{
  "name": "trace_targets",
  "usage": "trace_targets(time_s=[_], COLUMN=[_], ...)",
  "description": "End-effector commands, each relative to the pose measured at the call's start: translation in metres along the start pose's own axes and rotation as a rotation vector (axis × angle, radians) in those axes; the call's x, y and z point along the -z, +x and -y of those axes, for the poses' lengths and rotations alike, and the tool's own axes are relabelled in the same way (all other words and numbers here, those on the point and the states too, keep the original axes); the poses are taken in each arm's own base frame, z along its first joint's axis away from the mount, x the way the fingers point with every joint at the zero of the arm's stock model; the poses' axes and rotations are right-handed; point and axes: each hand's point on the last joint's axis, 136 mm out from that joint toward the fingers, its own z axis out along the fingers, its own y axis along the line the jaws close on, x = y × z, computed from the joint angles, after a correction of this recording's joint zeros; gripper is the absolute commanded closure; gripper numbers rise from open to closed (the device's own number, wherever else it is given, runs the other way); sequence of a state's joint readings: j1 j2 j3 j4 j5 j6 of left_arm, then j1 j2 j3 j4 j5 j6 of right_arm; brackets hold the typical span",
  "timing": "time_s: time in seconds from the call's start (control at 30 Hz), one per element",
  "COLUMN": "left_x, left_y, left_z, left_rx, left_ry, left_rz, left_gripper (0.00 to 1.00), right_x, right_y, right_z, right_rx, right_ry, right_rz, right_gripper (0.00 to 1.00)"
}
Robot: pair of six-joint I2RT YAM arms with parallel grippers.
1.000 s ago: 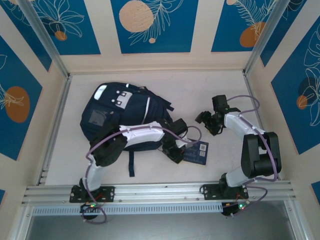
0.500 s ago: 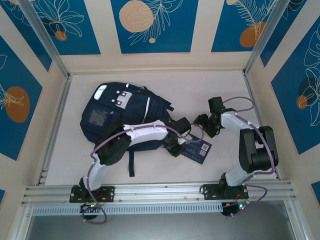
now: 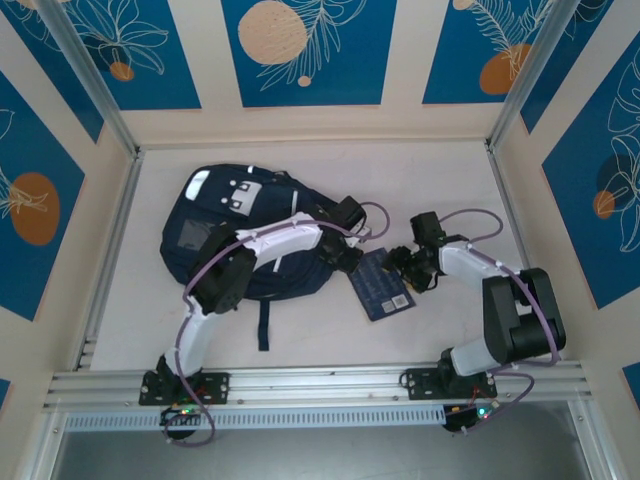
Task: Pack the student bag
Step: Rotate the book at the center of the table.
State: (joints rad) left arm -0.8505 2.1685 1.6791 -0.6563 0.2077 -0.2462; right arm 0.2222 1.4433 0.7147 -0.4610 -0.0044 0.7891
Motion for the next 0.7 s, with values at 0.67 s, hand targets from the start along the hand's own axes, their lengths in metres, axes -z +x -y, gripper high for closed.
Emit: trace_targets(time_s=[0.67], left_x=[0.007], left_y=[0.079], left_z=[0.001], left_rx=[0.071], left_ry=[-0.001], left_rz=[-0.07], left_gripper=[0.96], right_x=[0.002], right_y=[0.007], right_z=[-0.012], right_rx=[0.193], right_ry=[-0.037], right_rz=[-0.025], right_gripper=[0.31])
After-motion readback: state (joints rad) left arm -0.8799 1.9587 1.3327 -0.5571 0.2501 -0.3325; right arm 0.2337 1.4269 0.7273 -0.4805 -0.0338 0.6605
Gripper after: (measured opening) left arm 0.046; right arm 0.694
